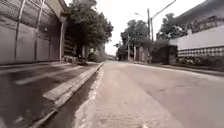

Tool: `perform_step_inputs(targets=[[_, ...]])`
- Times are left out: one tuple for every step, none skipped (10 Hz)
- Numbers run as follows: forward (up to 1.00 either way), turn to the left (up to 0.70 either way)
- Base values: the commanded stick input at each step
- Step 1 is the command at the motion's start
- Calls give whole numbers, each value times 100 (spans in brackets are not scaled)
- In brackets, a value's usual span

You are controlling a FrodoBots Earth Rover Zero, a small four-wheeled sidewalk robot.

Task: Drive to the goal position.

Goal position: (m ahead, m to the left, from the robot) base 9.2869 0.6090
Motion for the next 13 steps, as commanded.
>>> perform_step_inputs(targets=[[70,0],[70,0],[70,0],[70,0],[70,0],[70,0],[70,0],[70,0],[70,0],[70,0],[70,0],[70,0],[70,0]])
